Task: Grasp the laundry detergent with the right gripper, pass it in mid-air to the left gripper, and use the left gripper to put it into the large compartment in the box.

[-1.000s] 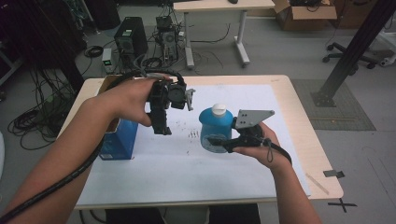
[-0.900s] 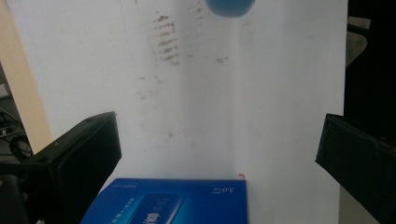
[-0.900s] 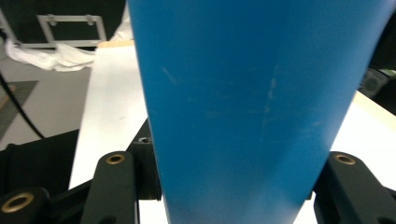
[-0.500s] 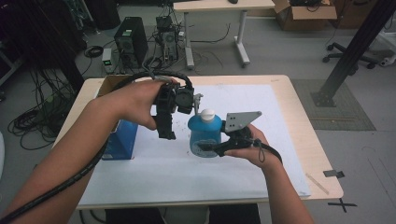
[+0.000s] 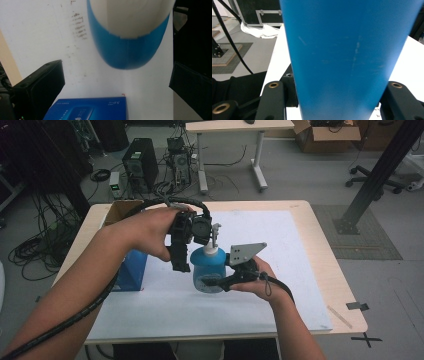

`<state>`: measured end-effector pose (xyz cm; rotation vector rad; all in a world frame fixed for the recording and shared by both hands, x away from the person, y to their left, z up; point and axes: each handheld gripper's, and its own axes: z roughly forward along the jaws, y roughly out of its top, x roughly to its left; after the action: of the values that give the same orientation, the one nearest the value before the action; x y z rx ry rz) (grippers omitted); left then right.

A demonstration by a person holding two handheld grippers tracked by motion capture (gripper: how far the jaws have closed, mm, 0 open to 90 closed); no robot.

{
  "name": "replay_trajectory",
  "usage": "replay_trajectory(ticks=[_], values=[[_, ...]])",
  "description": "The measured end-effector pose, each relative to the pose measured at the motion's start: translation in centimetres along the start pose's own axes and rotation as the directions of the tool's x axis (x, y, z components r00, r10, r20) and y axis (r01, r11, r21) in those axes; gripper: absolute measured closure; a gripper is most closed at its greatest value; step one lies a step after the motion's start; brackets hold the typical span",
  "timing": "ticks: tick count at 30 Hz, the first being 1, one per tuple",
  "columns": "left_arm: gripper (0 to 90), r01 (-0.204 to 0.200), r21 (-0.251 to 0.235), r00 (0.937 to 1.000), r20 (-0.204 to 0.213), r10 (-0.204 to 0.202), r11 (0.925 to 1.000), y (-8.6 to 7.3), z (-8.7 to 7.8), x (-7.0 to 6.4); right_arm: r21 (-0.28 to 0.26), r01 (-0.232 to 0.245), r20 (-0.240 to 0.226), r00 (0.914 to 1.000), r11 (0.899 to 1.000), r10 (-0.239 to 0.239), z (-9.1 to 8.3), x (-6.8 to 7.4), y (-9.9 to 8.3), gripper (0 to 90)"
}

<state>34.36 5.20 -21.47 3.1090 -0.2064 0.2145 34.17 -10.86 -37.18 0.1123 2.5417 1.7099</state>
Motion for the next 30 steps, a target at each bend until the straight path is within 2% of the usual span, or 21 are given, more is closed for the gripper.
replay_trajectory(ticks=[11, 25, 30], values=[[0.2, 0.002, 0.014, 0.9997, 0.024, -0.003, 0.9999, -0.2, 1.0, -0.2, -0.003, 0.007, -0.017, 0.9998, 1.0, -0.007, 1.8, 0.1, 0.3, 44.8], [0.4, -0.025, 0.01, 0.9993, 0.028, 0.025, 0.9996, 1.0, 1.4, -0.6, -0.006, 0.007, -0.022, 0.9997, 1.0, -0.007, 2.7, 0.4, 0.4, 44.8], [0.4, -0.023, 0.015, 0.9994, 0.026, 0.023, 0.9996, 1.1, 1.5, -0.7, -0.009, 0.01, -0.02, 0.9998, 1.0, -0.01, 2.8, 0.4, 0.6, 44.8]])
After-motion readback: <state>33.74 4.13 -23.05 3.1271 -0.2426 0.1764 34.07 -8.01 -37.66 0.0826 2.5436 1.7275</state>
